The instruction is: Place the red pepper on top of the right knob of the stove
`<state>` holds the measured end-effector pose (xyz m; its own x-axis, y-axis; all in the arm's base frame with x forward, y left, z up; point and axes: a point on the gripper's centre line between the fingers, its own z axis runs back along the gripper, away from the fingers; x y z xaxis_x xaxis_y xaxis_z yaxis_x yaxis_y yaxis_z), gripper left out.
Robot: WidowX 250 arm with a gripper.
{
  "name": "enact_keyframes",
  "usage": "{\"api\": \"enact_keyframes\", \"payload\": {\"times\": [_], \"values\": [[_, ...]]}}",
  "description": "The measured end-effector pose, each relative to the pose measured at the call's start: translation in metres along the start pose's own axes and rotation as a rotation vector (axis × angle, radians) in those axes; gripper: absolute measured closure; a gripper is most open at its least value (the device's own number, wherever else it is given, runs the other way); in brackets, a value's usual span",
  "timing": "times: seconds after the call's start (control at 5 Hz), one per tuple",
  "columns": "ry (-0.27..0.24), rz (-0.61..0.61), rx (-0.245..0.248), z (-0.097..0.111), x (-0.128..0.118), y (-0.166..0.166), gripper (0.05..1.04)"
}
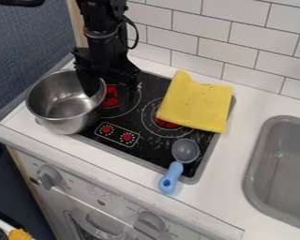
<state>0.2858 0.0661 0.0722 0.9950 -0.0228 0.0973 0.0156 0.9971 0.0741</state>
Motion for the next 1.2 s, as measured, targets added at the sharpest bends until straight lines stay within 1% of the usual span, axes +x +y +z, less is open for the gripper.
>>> {"api": "enact_keyframes", "payload": {"times": [0.2,0.4,0.6,0.8,1.0,1.2], "values": [[0.026,0.002,-0.012,-0.006,-0.003,-0.001,0.079],[0.002,0.029,-0.059,-0.001,0.024,0.004,0.079],[-0.051,0.039,-0.052,0.014,0.059,0.02,0.079],[-0.059,0.034,-0.026,0.008,0.09,0.039,0.079],[-0.015,0.046,0.004,-0.015,0.102,0.059,0.079],[0.0,0.036,0.032,-0.024,0.106,0.068,0.079]]}}
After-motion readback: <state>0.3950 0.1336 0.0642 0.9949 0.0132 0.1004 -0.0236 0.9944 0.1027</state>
